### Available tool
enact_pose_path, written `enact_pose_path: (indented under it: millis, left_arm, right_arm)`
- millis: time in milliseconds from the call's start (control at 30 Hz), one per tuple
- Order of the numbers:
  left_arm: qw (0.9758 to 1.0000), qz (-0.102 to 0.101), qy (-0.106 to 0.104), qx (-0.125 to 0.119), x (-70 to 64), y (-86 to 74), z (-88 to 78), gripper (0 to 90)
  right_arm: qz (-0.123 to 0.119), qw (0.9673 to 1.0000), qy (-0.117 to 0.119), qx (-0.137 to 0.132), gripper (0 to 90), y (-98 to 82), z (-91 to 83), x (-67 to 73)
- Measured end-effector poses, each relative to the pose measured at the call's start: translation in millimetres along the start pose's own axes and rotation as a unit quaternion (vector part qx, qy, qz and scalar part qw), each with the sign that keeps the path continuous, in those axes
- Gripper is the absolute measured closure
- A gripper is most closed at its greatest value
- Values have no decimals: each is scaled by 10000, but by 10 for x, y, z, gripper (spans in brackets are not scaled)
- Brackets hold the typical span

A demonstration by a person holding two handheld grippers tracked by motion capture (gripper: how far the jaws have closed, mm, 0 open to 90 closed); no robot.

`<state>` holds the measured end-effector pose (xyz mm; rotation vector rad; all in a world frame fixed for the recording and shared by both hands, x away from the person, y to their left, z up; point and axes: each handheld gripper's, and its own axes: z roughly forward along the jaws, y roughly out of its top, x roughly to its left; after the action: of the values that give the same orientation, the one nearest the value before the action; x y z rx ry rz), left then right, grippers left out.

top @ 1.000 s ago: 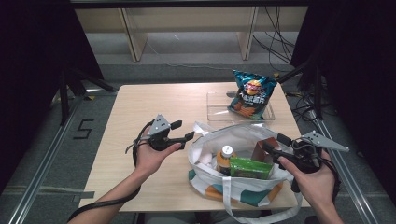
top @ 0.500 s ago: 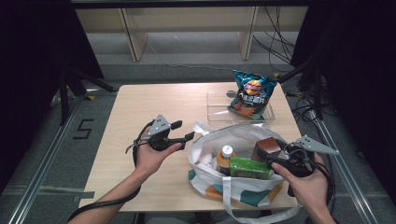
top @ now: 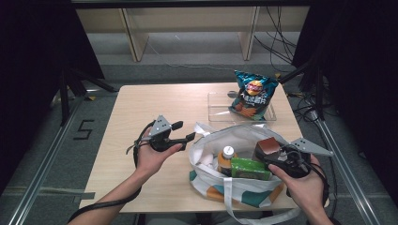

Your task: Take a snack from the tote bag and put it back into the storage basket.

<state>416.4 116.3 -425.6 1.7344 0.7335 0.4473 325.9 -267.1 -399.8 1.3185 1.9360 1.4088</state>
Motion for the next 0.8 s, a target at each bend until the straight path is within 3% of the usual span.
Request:
enact_pose_path:
  millis: [67, 167, 533, 633, 700, 800]
  left_arm:
    - [10000, -2, -1, 0, -2, 0, 0, 326]
    - [10000, -5, 0, -2, 0, -1, 0, 325]
    - [10000, 17, -16, 31, -2, -8, 8, 326]
    - [10000, 15, -13, 27, -3, -8, 7, 325]
    - [10000, 1, -23, 1, -4, -7, 8, 326]
    - [10000, 2, -6, 22, -1, -7, 7, 326]
  right_arm:
    - [-202, 9998, -43, -17, 255, 2, 11, -14]
    - [-281, 9995, -101, -31, 265, 0, 20, -16]
    - [-255, 9996, -137, -57, 360, 0, 0, -8]
    - [-292, 9989, -298, -198, 383, -10, -6, -9]
    - [-479, 9983, -247, -216, 387, 0, -12, -54]
    - [-398, 9988, -197, -202, 389, -2, -32, -64]
